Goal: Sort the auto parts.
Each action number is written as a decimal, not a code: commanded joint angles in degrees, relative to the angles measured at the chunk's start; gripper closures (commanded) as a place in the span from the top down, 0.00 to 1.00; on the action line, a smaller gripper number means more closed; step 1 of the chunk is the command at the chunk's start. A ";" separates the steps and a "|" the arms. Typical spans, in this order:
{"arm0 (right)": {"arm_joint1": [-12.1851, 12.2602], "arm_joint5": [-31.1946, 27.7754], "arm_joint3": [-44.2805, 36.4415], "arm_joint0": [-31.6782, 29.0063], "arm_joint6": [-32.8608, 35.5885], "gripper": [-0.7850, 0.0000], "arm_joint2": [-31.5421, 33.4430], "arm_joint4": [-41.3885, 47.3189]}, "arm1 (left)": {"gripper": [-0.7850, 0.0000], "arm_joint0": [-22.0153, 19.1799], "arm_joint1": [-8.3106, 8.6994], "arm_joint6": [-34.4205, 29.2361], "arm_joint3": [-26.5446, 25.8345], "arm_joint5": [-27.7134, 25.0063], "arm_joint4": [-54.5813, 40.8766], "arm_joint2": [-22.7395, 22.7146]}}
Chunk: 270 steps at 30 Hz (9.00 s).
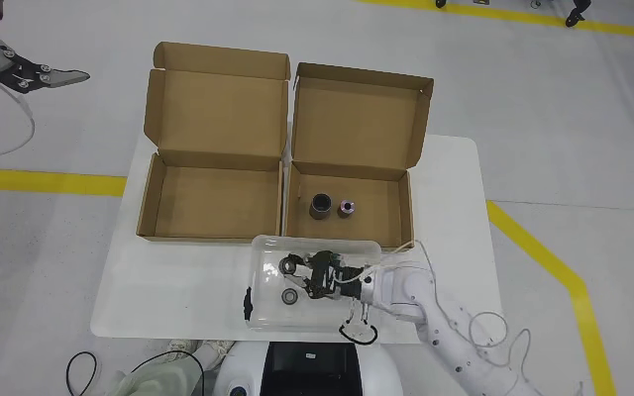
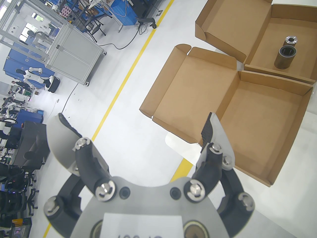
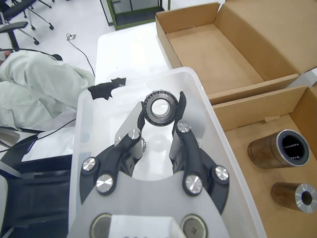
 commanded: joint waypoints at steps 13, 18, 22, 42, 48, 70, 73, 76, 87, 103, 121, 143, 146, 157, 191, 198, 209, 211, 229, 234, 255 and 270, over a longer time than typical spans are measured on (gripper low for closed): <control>0.60 -4.49 -7.49 1.90 -8.07 0.00 2.86 0.48 | 1.00 0.00 0.00 0.00 0.00 0.00 0.00 0.00; 0.61 -5.27 -10.15 3.27 -8.24 0.00 3.46 2.04 | 1.00 0.00 0.00 0.00 0.00 0.00 0.00 0.00; 0.52 -5.92 -12.95 5.26 -7.86 0.00 4.03 4.27 | 1.00 0.00 0.00 0.00 0.00 0.00 0.00 0.00; -1.09 0.68 -19.80 15.61 0.35 0.00 2.72 13.18 | 1.00 0.00 0.00 0.00 0.00 0.00 0.00 0.00; -1.70 3.23 -19.92 18.29 2.11 0.00 2.19 14.26 | 1.00 0.00 0.00 0.00 0.00 0.00 0.00 0.00; -1.99 3.76 -18.94 18.25 1.77 0.00 2.05 15.10 | 1.00 0.00 0.00 0.00 0.00 0.00 0.00 0.00; -1.99 3.76 -18.94 18.25 1.77 0.00 2.05 15.10 | 1.00 0.00 0.00 0.00 0.00 0.00 0.00 0.00; -1.99 3.76 -18.94 18.25 1.77 0.00 2.05 15.10 | 1.00 0.00 0.00 0.00 0.00 0.00 0.00 0.00; -2.37 5.92 -15.39 19.04 7.69 0.00 0.43 13.65 | 1.00 0.00 0.00 0.00 0.00 0.00 0.00 0.00; -5.85 14.88 -0.71 26.22 17.98 0.00 -8.87 11.99 | 1.00 0.00 0.00 0.00 0.00 0.00 0.00 0.00; -12.51 12.21 18.27 38.96 23.64 0.00 -17.95 18.25 | 1.00 0.00 0.00 0.00 0.00 0.00 0.00 0.00; -13.16 11.93 19.58 39.39 22.29 0.00 -18.19 18.91 | 1.00 0.00 0.00 0.00 0.00 0.00 0.00 0.00; -13.19 12.31 19.79 38.67 22.22 0.00 -18.26 18.52 | 1.00 0.00 0.00 0.00 0.00 0.00 0.00 0.00; -16.76 11.14 28.86 40.95 21.95 0.00 -22.19 19.00 | 1.00 0.00 0.00 0.00 0.00 0.00 0.00 0.00; -34.00 11.61 59.49 47.77 24.06 0.00 -31.06 23.09 | 1.00 0.00 0.00 0.00 0.00 0.00 0.00 0.00; -36.14 11.96 63.71 48.59 23.07 0.10 -31.02 22.33 | 1.00 0.00 0.00 0.00 0.00 0.00 0.00 0.00; -38.40 11.08 68.75 49.66 20.76 0.38 -30.39 21.27 | 1.00 0.00 0.00 0.00 0.00 0.00 0.00 0.00; -38.59 10.67 69.09 49.88 19.28 0.38 -30.18 20.86 | 1.00 0.00 0.00 0.00 0.00 0.00 0.00 0.00; -33.77 10.09 57.13 46.43 6.49 0.36 -26.78 11.54 | 1.00 0.00 0.00 0.00 0.00 0.00 0.00 0.00; -29.93 11.23 47.23 42.23 8.41 0.37 -23.48 8.57 | 1.00 0.00 0.00 0.00 0.00 0.00 0.00 0.00; -12.57 5.20 -8.81 2.53 23.63 0.36 3.09 -6.53 | 1.00 0.00 0.00 0.00 0.00 0.00 0.00 0.00; -11.77 3.99 -11.73 0.37 23.59 0.23 4.30 -6.94 | 1.00 0.00 0.00 0.00 0.00 0.00 0.00 0.00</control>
